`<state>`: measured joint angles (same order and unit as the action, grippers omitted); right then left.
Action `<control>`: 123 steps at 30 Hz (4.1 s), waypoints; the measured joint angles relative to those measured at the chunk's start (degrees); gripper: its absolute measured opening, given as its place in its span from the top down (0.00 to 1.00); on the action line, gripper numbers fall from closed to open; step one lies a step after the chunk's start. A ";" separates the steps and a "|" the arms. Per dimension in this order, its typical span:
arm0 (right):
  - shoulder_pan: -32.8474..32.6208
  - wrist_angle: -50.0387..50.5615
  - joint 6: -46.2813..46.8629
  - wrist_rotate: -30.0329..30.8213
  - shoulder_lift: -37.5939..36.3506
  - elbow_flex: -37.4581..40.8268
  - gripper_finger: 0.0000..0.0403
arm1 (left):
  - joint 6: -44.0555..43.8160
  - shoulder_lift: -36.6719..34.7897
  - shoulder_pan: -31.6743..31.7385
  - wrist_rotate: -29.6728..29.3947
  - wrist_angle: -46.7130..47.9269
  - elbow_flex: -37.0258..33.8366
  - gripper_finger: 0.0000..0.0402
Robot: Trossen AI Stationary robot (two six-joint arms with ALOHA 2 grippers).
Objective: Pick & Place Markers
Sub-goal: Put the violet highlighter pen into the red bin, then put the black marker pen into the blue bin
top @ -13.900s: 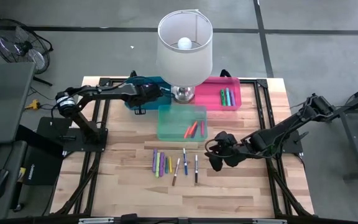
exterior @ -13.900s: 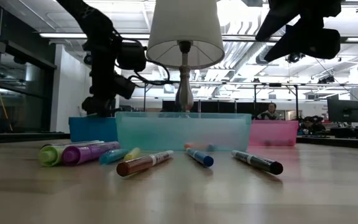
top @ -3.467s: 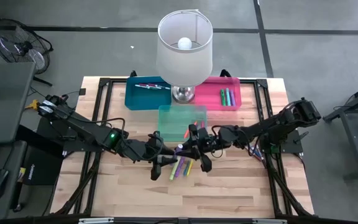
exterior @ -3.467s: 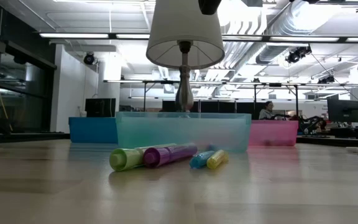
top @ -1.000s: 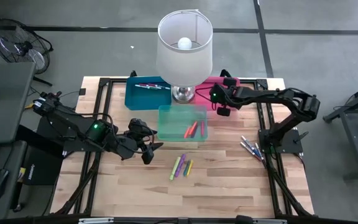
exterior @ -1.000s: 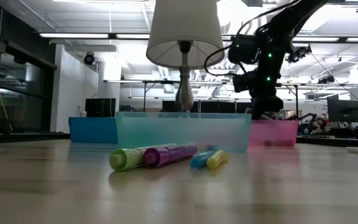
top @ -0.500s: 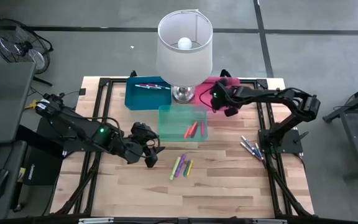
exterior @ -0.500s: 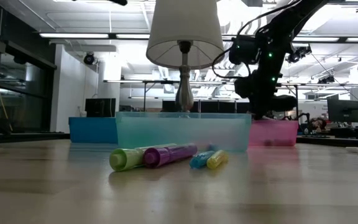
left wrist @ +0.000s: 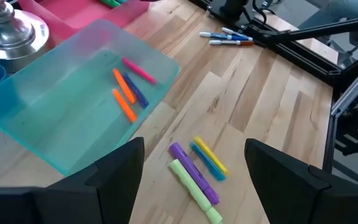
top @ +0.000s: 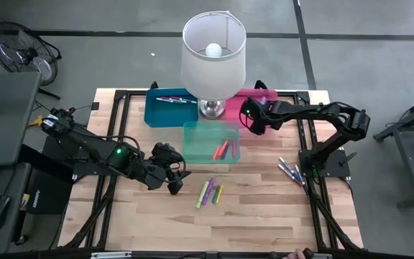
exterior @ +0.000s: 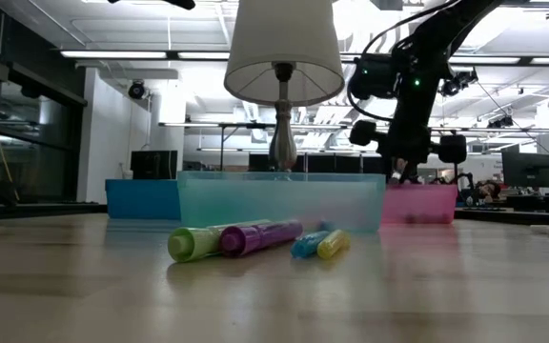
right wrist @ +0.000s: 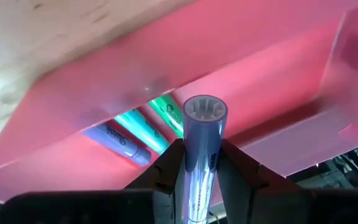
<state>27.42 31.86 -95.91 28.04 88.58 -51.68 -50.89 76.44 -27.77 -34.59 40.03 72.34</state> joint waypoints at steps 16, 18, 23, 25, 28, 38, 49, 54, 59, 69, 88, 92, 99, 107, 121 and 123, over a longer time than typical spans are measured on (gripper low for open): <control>0.38 -0.07 7.77 -4.35 0.00 0.00 0.67 | 0.00 0.00 0.00 0.79 0.06 0.00 0.31; 0.57 -0.27 9.30 -5.11 0.00 0.00 0.62 | 0.00 -0.02 0.00 0.81 0.07 0.00 0.31; 0.81 -1.30 10.69 -4.57 0.00 0.00 0.51 | 0.00 -0.02 0.00 0.81 0.09 0.00 0.31; 0.81 -2.46 14.31 -2.34 0.00 0.00 0.49 | 0.00 -0.04 0.00 1.06 0.11 0.00 0.31; 0.34 -4.34 22.55 4.14 0.00 0.00 0.49 | 0.00 -0.04 0.00 1.09 0.20 0.00 0.31; -1.63 -0.54 48.14 25.15 0.00 0.00 0.49 | 1.13 -0.04 0.00 1.21 0.44 0.00 0.31; -7.57 22.06 80.66 26.72 -0.51 0.00 0.50 | 2.50 -0.04 0.00 1.23 0.43 0.00 0.31; -9.64 32.98 99.80 15.75 -1.57 0.00 0.50 | 3.36 -0.07 0.00 2.35 0.40 0.00 0.31; -12.66 41.67 110.84 10.57 -4.32 0.00 0.50 | 4.29 -0.07 0.00 2.82 0.27 0.00 0.31; -17.63 48.22 131.54 -13.63 -16.46 0.00 0.50 | 5.66 -0.07 0.00 3.16 0.14 0.00 0.31; -41.44 44.63 172.99 -23.62 -20.72 0.00 0.50 | 10.30 -0.07 -0.02 5.79 0.30 0.00 0.31; -46.39 45.22 183.11 -22.15 -20.70 0.04 0.50 | 12.09 -0.07 -0.01 6.60 1.06 0.02 0.31; -55.42 39.96 201.72 -23.25 -19.10 3.91 0.50 | 13.39 -0.07 -0.02 6.86 4.77 0.02 0.31; -59.93 35.40 207.61 -32.27 -14.63 11.77 0.50 | 16.42 -0.07 -0.02 8.77 6.89 0.02 0.31; -60.48 30.30 213.06 -37.75 -6.30 13.73 0.50 | 18.12 -0.07 -0.02 11.30 6.91 0.02 0.31; -60.48 30.67 213.91 -37.84 -5.33 13.73 0.50 | 18.12 -0.07 -0.02 11.30 6.90 0.02 0.31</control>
<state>-33.06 62.53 118.00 -9.80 83.25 -37.95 -32.77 76.38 -27.79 -23.29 46.93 72.36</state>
